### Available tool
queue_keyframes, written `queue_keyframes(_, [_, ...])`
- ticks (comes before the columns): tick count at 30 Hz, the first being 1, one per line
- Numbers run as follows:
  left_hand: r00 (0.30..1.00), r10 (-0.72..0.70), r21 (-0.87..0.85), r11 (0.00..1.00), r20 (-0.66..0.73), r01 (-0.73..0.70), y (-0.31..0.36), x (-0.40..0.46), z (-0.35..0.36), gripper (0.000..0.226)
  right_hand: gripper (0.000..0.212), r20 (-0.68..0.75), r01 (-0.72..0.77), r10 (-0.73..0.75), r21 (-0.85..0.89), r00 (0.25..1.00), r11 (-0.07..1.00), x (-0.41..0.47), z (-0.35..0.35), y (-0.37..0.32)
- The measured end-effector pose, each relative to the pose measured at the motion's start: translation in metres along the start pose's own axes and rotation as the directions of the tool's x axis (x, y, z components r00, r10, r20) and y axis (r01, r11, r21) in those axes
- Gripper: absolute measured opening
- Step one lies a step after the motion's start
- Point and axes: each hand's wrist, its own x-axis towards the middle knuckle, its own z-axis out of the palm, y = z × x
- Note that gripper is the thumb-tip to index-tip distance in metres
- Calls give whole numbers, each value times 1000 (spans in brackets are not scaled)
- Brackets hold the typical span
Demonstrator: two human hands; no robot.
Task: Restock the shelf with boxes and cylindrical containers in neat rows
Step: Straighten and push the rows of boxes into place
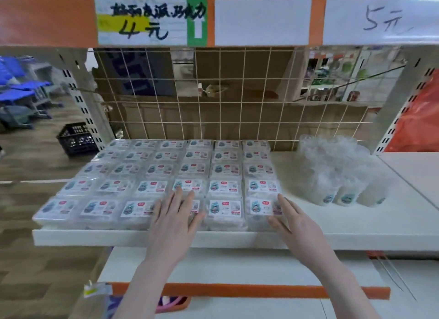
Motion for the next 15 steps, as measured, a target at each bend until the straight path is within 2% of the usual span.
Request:
queue_keyframes(6, [999, 28, -2, 1000, 19, -28, 5, 2, -5, 116, 68, -4, 35, -34, 34, 999, 999, 4, 0, 2])
queue_keyframes(10, [993, 112, 9, 994, 49, -112, 8, 3, -8, 114, 69, 28, 135, -134, -63, 991, 989, 20, -1, 2])
queue_keyframes(15, [990, 132, 6, 991, 44, -132, 10, 8, -6, 118, 60, 66, 178, -171, -125, 983, 976, 25, 3, 6])
